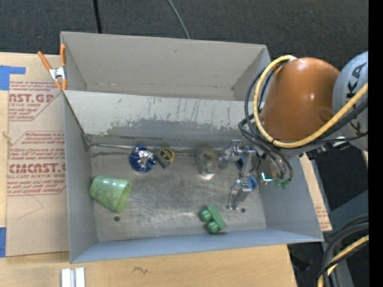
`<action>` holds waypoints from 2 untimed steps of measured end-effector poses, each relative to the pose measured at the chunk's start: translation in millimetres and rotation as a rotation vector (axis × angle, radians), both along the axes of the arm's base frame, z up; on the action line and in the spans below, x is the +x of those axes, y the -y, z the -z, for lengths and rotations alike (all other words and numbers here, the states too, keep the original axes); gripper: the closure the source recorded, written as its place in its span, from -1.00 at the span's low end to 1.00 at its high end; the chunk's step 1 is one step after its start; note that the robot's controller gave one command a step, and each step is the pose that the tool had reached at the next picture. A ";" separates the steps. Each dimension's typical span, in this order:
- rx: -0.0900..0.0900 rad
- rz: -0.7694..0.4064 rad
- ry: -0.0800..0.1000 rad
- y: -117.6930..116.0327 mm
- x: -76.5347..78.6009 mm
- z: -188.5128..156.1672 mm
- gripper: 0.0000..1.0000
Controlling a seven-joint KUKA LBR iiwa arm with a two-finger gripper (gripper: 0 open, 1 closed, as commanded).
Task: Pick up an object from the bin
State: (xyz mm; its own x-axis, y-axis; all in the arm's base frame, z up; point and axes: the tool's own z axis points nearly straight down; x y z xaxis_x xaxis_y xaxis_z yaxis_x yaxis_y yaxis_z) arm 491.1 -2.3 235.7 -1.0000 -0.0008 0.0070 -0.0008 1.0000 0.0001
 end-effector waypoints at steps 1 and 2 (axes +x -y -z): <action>0.002 -0.185 0.000 7.7 3.5 140.2 -1.00; 0.001 -0.303 0.015 2.7 5.0 164.3 -1.00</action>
Offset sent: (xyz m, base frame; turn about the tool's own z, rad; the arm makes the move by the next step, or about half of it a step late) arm 0.0052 -0.0086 -0.1363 -0.1838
